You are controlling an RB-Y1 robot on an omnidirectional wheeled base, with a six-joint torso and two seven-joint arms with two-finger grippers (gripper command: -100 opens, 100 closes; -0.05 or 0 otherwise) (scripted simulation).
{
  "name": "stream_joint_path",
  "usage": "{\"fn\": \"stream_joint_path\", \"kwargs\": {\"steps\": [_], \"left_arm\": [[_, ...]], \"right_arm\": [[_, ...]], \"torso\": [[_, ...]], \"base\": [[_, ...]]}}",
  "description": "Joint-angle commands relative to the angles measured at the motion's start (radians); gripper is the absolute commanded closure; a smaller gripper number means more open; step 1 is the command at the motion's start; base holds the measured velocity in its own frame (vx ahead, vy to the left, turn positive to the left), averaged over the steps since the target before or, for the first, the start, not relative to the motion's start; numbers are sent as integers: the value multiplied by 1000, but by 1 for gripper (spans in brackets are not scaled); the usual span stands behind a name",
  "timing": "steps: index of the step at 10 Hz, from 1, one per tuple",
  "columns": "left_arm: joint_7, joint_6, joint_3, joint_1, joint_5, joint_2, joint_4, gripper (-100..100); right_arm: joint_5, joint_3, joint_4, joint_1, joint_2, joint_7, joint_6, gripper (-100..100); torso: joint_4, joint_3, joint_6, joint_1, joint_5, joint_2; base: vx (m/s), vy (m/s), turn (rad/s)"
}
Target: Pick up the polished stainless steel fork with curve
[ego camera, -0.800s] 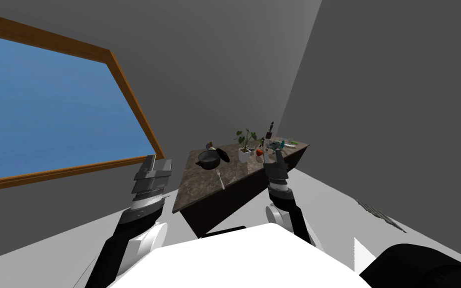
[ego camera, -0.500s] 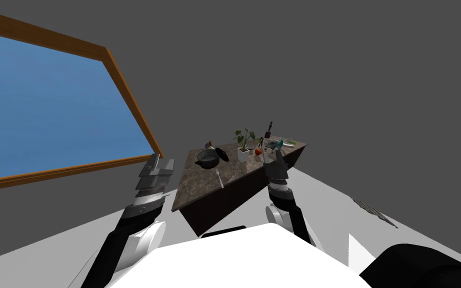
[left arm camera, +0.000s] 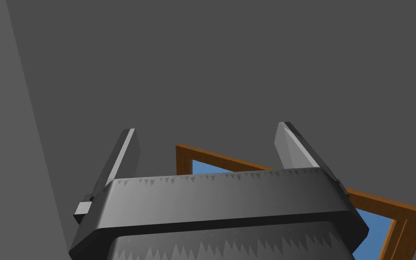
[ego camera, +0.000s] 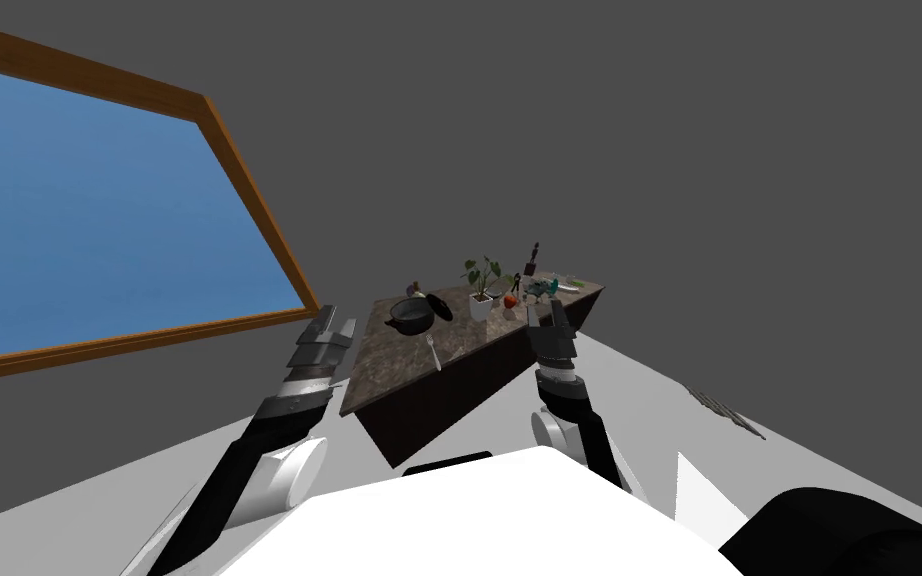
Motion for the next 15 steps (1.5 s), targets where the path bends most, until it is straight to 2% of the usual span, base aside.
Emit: {"fn": "stream_joint_path", "kwargs": {"steps": [1,2,3,4,5,6,7,8,9,10,11,12,13,14,15], "left_arm": [[-16,50,6,-18,28,44,2,-100],[-16,69,6,-18,28,44,2,-100],[-28,101,8,-33,47,75,8,-100],[-28,113,8,-33,47,75,8,-100],[-40,151,10,-48,67,107,15,-100],[-40,160,10,-48,67,107,15,-100],[-54,199,11,-63,89,141,22,-100],[-54,209,11,-63,89,141,22,-100],[-67,244,12,-78,111,176,30,-100],[-67,260,12,-78,111,176,30,-100],[-82,293,12,-93,134,213,39,-100],[-82,313,12,-93,134,213,39,-100],[-97,346,11,-108,158,251,48,-100],[-97,367,11,-108,158,251,48,-100],[-112,401,9,-123,182,289,59,-100]], "right_arm": [[0,0,0,0,0,0,0,0],[0,0,0,0,0,0,0,0],[0,0,0,0,0,0,0,0],[0,0,0,0,0,0,0,0],[0,0,0,0,0,0,0,0],[0,0,0,0,0,0,0,0],[0,0,0,0,0,0,0,0],[0,0,0,0,0,0,0,0],[0,0,0,0,0,0,0,0],[0,0,0,0,0,0,0,0],[0,0,0,0,0,0,0,0],[0,0,0,0,0,0,0,0],[0,0,0,0,0,0,0,0],[0,0,0,0,0,0,0,0],[0,0,0,0,0,0,0,0]], "torso": [[0,0,0,0,0,0],[0,0,0,-1,0,0],[0,0,0,0,0,0],[0,0,0,0,0,0],[0,0,0,0,0,-1],[0,-1,0,0,0,-1],[0,-1,0,0,0,-1],[0,0,0,0,0,-1],[0,-1,0,0,0,-1],[0,-1,0,0,0,-1],[0,-1,0,0,0,-1],[0,-1,0,0,0,-1],[0,-1,0,0,0,-2],[0,-1,0,0,0,-2],[-1,-1,0,0,0,-2]], "base": [[-58,-53,-73],[-41,-39,-30],[-46,-40,-62],[-35,-27,-25],[-28,-32,-59],[-25,-28,-29],[-40,-34,-54],[-34,-34,-43],[-35,-45,-72],[-26,-37,-41],[-29,-39,-90],[-20,-36,-35],[-11,-47,-70],[-15,-39,-41],[-25,-59,-103]]}}
